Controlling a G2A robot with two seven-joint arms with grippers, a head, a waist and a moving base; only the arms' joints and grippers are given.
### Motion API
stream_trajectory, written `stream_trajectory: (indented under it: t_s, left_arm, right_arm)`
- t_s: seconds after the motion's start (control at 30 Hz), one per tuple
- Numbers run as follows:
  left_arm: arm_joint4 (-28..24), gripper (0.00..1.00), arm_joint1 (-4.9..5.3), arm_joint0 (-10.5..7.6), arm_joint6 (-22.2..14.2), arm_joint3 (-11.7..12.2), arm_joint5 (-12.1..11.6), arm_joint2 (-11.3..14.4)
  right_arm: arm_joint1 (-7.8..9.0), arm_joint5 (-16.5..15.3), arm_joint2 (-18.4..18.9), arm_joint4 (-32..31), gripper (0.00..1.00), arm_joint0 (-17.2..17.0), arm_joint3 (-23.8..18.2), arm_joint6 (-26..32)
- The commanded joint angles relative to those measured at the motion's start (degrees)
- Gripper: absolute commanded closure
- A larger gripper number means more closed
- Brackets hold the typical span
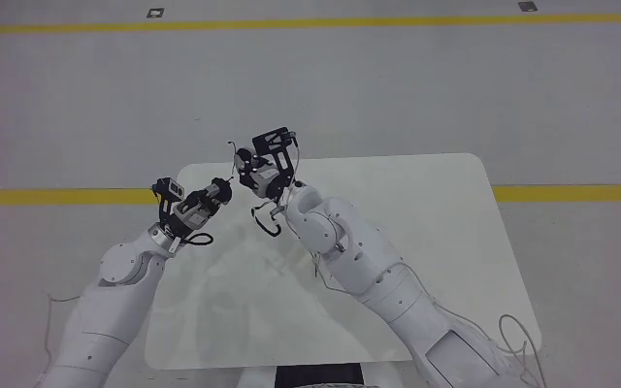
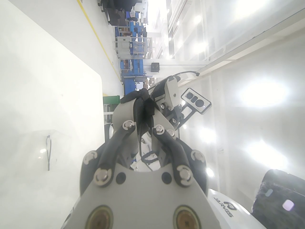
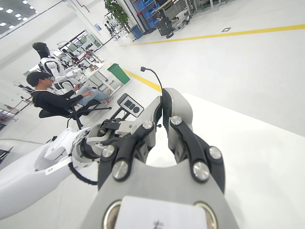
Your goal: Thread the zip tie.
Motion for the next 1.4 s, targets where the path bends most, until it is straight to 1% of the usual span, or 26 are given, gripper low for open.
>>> stream_trajectory:
  t_s: [0.0, 0.2, 0.87, 1.07, 1.37]
  left_arm:
    - [0.00, 1.00, 0.00, 0.00, 0.00, 0.00, 0.00, 0.00]
    - [0.00, 1.00, 0.00, 0.00, 0.00, 0.00, 0.00, 0.00]
    - [0.00, 1.00, 0.00, 0.00, 0.00, 0.00, 0.00, 0.00]
    - [0.00, 1.00, 0.00, 0.00, 0.00, 0.00, 0.00, 0.00]
    - [0.00, 1.00, 0.00, 0.00, 0.00, 0.00, 0.00, 0.00]
  right_arm:
    - [0.03, -0.29, 0.12, -0.01, 1.00, -0.13, -0.24, 0.43]
    - [0.03, -0.77, 0.37, -0.05, 1.00, -0.46, -0.38, 0.99]
    - [-0.56, -1.29, 0.10, 0.33, 1.00, 0.28, 1.78, 1.60]
    - [-0.68, -0.38, 0.14, -0.12, 1.00, 0.11, 1.89, 1.57]
    - [-0.74, -0.11, 0.20, -0.60, 1.00, -0.34, 1.63, 2.12]
